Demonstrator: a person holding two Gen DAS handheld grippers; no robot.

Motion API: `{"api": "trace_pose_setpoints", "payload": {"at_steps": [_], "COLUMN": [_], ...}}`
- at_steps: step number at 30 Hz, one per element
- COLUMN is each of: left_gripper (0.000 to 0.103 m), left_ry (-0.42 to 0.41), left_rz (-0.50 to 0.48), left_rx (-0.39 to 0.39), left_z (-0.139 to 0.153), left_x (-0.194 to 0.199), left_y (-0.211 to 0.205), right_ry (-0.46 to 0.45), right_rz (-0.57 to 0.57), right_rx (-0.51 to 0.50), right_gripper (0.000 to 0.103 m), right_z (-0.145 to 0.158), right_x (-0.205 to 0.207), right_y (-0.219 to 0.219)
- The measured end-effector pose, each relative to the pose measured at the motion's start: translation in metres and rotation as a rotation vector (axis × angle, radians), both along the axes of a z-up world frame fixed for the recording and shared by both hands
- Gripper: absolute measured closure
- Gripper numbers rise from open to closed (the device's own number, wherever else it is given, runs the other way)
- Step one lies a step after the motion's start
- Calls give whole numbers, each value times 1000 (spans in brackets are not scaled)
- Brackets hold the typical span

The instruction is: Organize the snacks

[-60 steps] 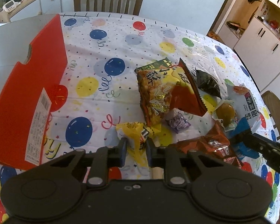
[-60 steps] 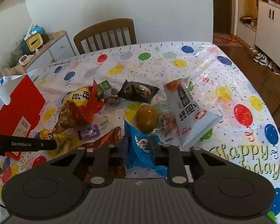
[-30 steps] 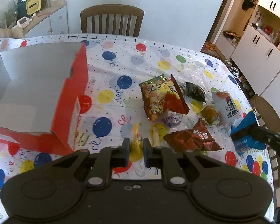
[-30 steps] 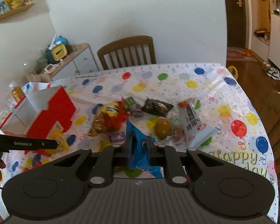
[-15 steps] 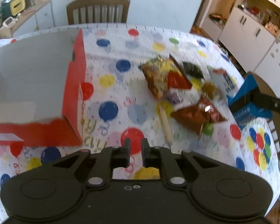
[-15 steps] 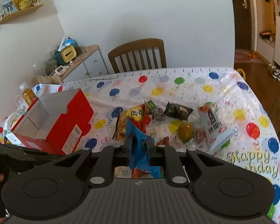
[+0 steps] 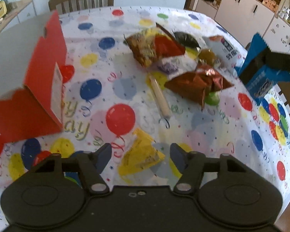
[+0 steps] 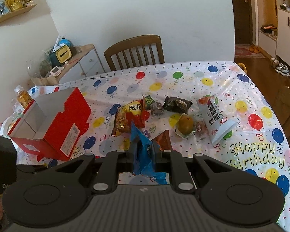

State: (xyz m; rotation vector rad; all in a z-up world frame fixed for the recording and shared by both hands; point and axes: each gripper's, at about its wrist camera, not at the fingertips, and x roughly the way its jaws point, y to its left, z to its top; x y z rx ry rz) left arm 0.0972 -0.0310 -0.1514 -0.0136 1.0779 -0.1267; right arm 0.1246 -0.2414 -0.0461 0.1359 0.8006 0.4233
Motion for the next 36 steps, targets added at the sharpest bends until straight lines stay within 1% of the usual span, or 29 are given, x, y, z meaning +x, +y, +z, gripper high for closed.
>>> {"api": "trace_pose_setpoints", "payload": {"at_steps": [3, 6, 8, 12, 17, 23, 28, 29, 30, 33, 36], "left_gripper": [52, 55, 56, 61, 62, 62, 62, 62, 62, 62, 62], "left_ry": [11, 10, 8, 7, 2, -35, -92, -105, -118, -149, -177], "left_rz": [1, 7, 12, 23, 47, 65, 91, 97, 104, 120, 140], "left_rx": [10, 9, 9, -3, -16, -40, -40, -38, -37, -41, -33], "left_z": [-7, -10, -10, -10, -3, 25, 61, 68, 75, 94, 103], "left_x": [-1, -1, -1, 0, 0, -1, 0, 0, 0, 2, 3], "left_y": [-2, -2, -2, -1, 3, 12, 28, 31, 36, 49, 61], "right_ry": [2, 3, 3, 6, 11, -3, -24, -28, -36, -58, -79], "right_rz": [2, 5, 7, 11, 20, 44, 79, 87, 98, 128, 160], "right_rx": [-4, -6, -8, -8, -9, -4, 6, 8, 12, 20, 5], "right_gripper": [88, 88, 88, 88, 88, 89, 89, 90, 94, 94, 94], "right_z": [-1, -1, -1, -1, -1, 6, 19, 22, 25, 35, 39], "right_x": [0, 0, 0, 0, 0, 2, 5, 6, 7, 9, 13], "right_y": [0, 0, 0, 0, 3, 12, 27, 31, 35, 49, 65]}}
